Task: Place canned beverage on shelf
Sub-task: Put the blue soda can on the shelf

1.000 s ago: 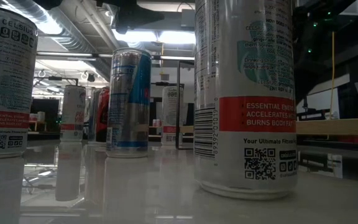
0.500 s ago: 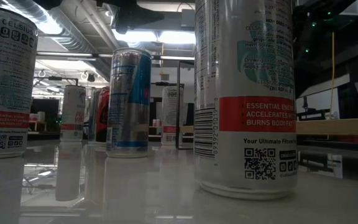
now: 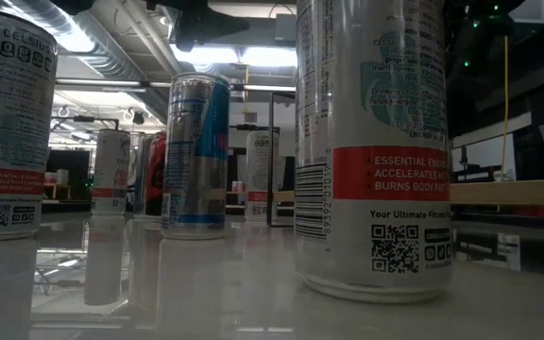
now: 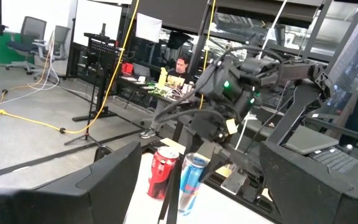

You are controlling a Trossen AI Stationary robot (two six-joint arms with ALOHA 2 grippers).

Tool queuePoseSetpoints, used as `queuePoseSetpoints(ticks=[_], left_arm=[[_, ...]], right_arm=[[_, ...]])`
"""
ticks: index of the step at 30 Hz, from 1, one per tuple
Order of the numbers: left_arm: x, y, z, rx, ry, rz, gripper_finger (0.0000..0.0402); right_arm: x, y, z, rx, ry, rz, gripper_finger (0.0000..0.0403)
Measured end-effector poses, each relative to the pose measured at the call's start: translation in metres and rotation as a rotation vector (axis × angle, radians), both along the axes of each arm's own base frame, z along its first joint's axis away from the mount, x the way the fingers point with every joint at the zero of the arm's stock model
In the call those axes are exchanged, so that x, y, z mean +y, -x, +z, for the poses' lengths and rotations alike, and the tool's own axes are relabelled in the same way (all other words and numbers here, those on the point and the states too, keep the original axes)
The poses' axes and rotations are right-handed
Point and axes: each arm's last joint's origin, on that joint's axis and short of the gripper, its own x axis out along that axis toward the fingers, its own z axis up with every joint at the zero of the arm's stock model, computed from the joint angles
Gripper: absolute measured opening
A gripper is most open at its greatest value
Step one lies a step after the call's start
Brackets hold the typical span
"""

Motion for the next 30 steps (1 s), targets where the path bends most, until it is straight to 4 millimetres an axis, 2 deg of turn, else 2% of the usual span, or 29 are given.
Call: queuePoseSetpoints(ticks=[4, 11, 16, 22, 30], left_arm=[[0.0, 0.0, 0.0, 0.0, 0.0, 0.0, 0.0322], [0.0, 0.0, 0.0, 0.0, 0.0, 0.0, 0.0322], [0.0, 0.0, 0.0, 0.0, 0.0, 0.0, 0.0322], [0.0, 0.0, 0.0, 0.0, 0.0, 0.0, 0.0322], [0.0, 0.0, 0.0, 0.0, 0.0, 0.0, 0.0322]], right_arm=[[0.001, -0.001, 0.02, -0.038, -0.035, 0.004, 0.0235], [0.005, 0.002, 0.057, -0.083, -0.076, 0.027, 0.0229], [0.005, 0.001, 0.073, -0.148, -0.103, 0.0, 0.0231], [0.016, -0.009, 0.074, -0.186, -0.143, 0.043, 0.0232], [0.039, -0.043, 0.066, -0.202, -0.091, 0.179, 0.0233]])
